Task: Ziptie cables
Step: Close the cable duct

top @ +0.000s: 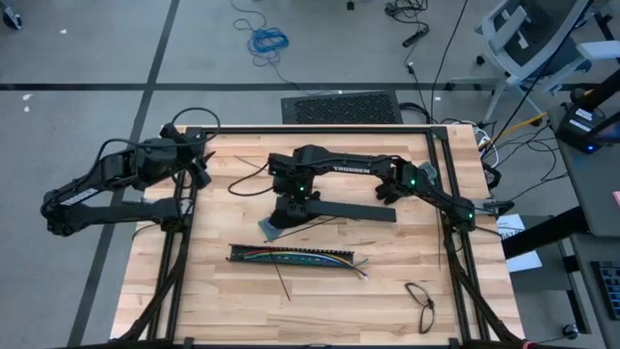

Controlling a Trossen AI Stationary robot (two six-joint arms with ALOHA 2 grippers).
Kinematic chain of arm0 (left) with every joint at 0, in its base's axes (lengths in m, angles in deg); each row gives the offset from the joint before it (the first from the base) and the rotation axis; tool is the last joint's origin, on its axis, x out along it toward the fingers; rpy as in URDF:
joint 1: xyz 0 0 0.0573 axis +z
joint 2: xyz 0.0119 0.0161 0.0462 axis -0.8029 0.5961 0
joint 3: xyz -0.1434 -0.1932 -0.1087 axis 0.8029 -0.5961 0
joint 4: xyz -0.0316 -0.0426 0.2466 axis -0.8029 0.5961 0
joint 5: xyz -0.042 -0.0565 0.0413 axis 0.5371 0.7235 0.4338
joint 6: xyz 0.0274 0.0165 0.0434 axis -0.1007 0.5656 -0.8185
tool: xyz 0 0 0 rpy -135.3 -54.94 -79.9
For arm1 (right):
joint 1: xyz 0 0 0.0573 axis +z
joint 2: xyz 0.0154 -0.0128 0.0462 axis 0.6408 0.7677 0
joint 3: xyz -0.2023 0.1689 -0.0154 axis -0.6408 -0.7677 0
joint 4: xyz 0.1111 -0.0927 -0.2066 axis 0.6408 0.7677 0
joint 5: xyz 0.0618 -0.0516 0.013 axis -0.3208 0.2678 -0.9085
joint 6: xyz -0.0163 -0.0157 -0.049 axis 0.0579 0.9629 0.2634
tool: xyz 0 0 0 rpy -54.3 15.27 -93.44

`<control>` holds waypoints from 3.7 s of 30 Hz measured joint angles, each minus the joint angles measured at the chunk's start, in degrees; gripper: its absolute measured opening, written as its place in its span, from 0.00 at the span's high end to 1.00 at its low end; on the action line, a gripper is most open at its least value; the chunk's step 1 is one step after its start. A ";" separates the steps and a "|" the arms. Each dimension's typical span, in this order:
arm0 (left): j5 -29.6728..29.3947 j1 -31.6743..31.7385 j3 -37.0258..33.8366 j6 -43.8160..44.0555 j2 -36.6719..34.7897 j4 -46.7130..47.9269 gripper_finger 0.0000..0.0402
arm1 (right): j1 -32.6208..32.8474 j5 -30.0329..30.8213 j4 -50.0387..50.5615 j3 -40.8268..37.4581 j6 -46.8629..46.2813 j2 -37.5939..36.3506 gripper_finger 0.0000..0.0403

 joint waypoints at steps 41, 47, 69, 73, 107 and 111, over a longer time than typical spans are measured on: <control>5.18 -0.02 0.00 -0.37 0.00 1.29 0.50 | 7.74 5.04 13.04 -0.07 -5.86 -11.40 0.43; 6.54 -0.02 0.00 -0.44 0.02 1.27 0.50 | 10.65 9.12 16.61 -0.04 -11.32 -14.08 0.43; 6.56 -0.01 0.00 2.26 -0.29 9.70 0.50 | 26.24 12.93 19.00 -7.49 -24.57 -14.71 0.43; 7.99 0.00 0.00 5.94 -1.81 11.84 0.50 | 27.49 13.87 18.16 -13.54 -22.05 -16.18 0.43; 23.02 -0.30 -9.34 15.68 -6.41 5.53 0.50 | 24.27 13.62 -1.79 -42.12 -21.98 -33.66 0.43; 29.68 -1.61 -15.41 21.14 -4.70 -0.82 0.50 | 24.27 13.60 -1.78 -42.12 -18.48 -33.40 0.43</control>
